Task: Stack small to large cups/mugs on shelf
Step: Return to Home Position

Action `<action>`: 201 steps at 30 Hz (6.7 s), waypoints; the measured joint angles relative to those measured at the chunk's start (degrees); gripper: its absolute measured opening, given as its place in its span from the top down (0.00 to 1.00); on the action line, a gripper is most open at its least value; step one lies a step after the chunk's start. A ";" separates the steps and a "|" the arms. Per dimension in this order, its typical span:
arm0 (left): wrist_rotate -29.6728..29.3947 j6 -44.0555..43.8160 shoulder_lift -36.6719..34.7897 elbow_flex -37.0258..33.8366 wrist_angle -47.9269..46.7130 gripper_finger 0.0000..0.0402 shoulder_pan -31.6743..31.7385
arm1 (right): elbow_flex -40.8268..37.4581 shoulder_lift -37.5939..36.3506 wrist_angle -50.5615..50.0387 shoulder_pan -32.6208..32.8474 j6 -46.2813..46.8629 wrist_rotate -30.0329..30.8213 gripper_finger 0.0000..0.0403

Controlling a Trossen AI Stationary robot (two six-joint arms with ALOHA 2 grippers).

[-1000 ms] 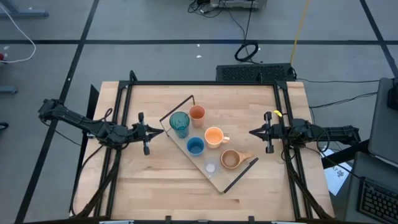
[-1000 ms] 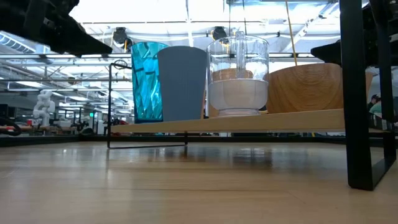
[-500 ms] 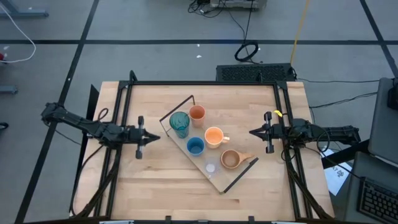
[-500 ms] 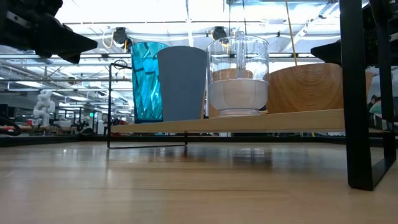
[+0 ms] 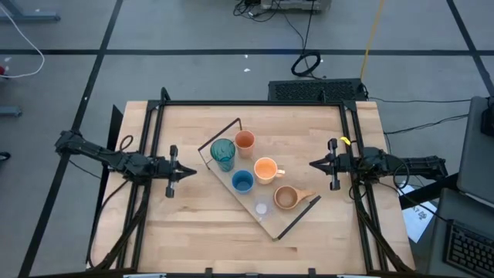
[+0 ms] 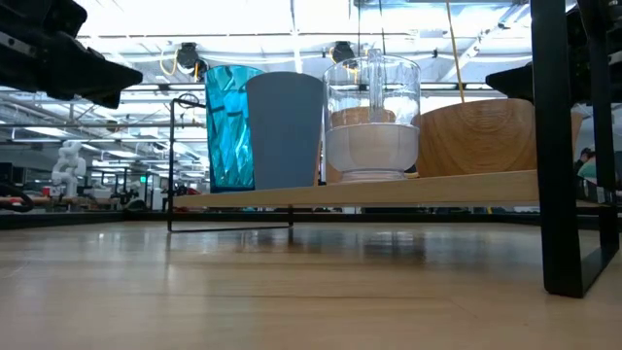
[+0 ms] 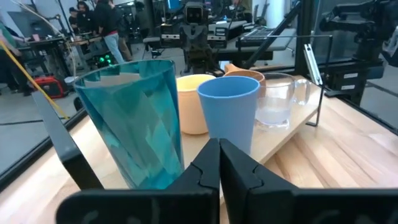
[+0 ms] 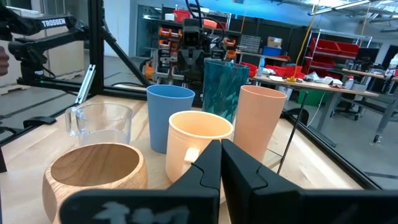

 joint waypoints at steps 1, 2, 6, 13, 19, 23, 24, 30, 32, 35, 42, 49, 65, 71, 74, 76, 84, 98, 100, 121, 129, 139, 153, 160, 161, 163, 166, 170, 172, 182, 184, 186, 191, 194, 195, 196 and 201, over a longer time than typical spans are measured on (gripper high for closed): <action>0.09 -0.29 -0.41 -0.32 0.02 0.99 0.00 | 0.00 0.00 0.00 -0.01 0.00 0.00 1.00; 0.09 -0.47 -0.80 -0.72 0.02 0.98 -0.02 | 0.00 0.00 0.00 -0.02 0.00 0.00 1.00; 0.09 -0.47 -2.34 -2.12 -0.05 0.99 -0.02 | 0.00 0.02 0.00 -0.02 0.00 0.00 1.00; 0.11 -0.25 -4.50 -2.39 -3.14 0.99 -0.02 | 0.00 0.02 0.01 -0.02 0.00 0.00 1.00; 1.47 2.90 -7.44 -2.39 -3.11 0.99 -0.02 | 0.00 0.02 0.03 -0.02 0.00 0.00 1.00; 1.61 5.61 -10.04 -2.39 -3.43 0.99 -0.01 | 0.00 0.02 0.03 -0.02 0.00 0.00 1.00; 1.61 6.10 -10.78 -2.39 -3.74 0.99 0.00 | 0.00 0.02 0.03 -0.02 0.00 0.00 1.00; 0.73 7.95 -16.43 -2.39 -8.05 0.99 0.02 | 0.00 0.02 0.03 -0.02 0.00 0.00 1.00; 0.55 8.24 -16.74 -2.27 -8.08 0.99 0.02 | 0.00 0.01 0.03 -0.02 0.00 -0.02 1.00; 0.21 8.35 -16.75 -2.26 -8.42 0.99 0.06 | 0.00 0.02 0.05 -0.02 0.00 -0.02 1.00; 0.22 8.22 -16.74 -2.26 -8.48 0.98 0.07 | 0.00 0.02 0.05 -0.02 0.00 -0.02 1.00; 1.78 8.28 -16.74 -2.64 -7.48 0.99 0.07 | 0.00 0.02 0.05 -0.02 0.02 -0.02 1.00; 7.17 8.21 -15.85 -2.77 -7.66 0.99 8.01 | 0.00 0.02 0.05 0.00 0.00 -0.02 1.00; 7.73 7.65 -13.47 -2.79 -7.80 0.98 9.90 | 0.00 0.02 0.05 -0.02 0.02 -0.02 1.00; 7.74 7.65 -13.14 -2.79 -7.79 0.99 10.64 | 0.00 0.02 0.05 -0.02 0.00 -0.02 1.00; 7.76 7.86 -13.39 -2.83 -7.49 0.99 11.25 | 0.00 0.02 0.05 0.00 0.02 -0.02 1.00; 9.64 10.40 -16.77 -2.96 -6.78 0.99 14.43 | 0.00 0.02 0.05 -0.02 0.00 -0.02 1.00; 12.18 6.81 -16.74 -2.83 -8.31 0.98 18.86 | 0.00 0.00 0.03 -0.02 0.02 -0.02 1.00; 12.18 6.86 -16.74 -2.83 -8.35 0.99 19.00 | 0.00 0.00 0.03 -0.02 0.02 -0.02 1.00; 12.29 6.77 -16.74 -2.85 -7.77 0.95 19.02 | 0.00 0.01 0.03 -0.01 0.00 -0.02 1.00; 12.27 3.58 -16.74 -2.85 -8.05 0.99 19.02 | 0.00 0.02 0.03 0.00 0.02 -0.02 1.00; 14.12 -1.06 -16.74 -2.83 -8.57 1.00 18.53 | 0.00 0.01 0.03 -0.01 0.02 -0.02 1.00; 15.28 -0.58 -16.74 -2.81 -8.97 1.00 15.43 | 0.01 0.01 0.03 -0.01 0.01 -0.02 1.00; 15.09 2.86 -16.74 -2.81 -8.91 0.99 15.45 | 0.00 0.02 0.03 0.00 0.00 -0.02 1.00; 15.09 2.83 -16.74 -2.81 -8.79 0.98 15.45 | 0.00 0.02 0.03 -0.02 0.02 -0.02 1.00; 15.06 2.20 -16.74 -2.84 -8.52 0.96 15.45 | 0.00 0.01 0.03 -0.02 0.02 -0.02 1.00; 14.89 2.08 -16.74 -2.92 -7.81 0.94 15.45 | 0.00 0.00 0.03 -0.01 0.02 -0.02 1.00; 14.87 2.06 -16.74 -2.92 -7.65 0.94 15.45 | 0.00 0.01 0.03 0.00 0.02 -0.03 1.00; 14.87 2.03 -16.74 -2.92 -7.65 0.94 15.45 | 0.00 0.00 0.03 -0.01 0.02 -0.03 1.00; 14.89 1.86 -16.74 -2.92 -7.44 0.94 15.45 | 0.02 0.00 0.03 -0.01 0.01 -0.02 1.00; 14.89 1.86 -16.74 -2.92 -7.44 0.94 15.45 | 0.01 0.01 0.03 0.00 0.01 -0.02 1.00; 14.89 1.88 -16.74 -2.92 -7.41 0.94 15.45 | 0.00 0.00 0.03 -0.02 0.00 -0.02 1.00; 14.91 1.88 -16.74 -2.92 -7.41 0.94 15.45 | 0.01 0.00 0.03 -0.01 0.01 -0.02 1.00; 14.91 1.88 -16.74 -2.92 -7.39 0.94 15.47 | 0.00 0.02 0.03 0.00 0.00 -0.02 1.00; 14.91 1.88 -16.74 -2.92 -7.39 0.94 15.46 | 0.00 0.01 0.03 -0.01 0.01 -0.03 1.00; 14.91 1.90 -16.74 -2.92 -7.39 0.94 15.45 | 0.01 0.02 0.03 -0.01 0.01 -0.02 1.00; 14.93 1.90 -16.73 -2.92 -7.37 0.94 15.45 | 0.00 0.00 0.03 -0.01 0.00 -0.02 1.00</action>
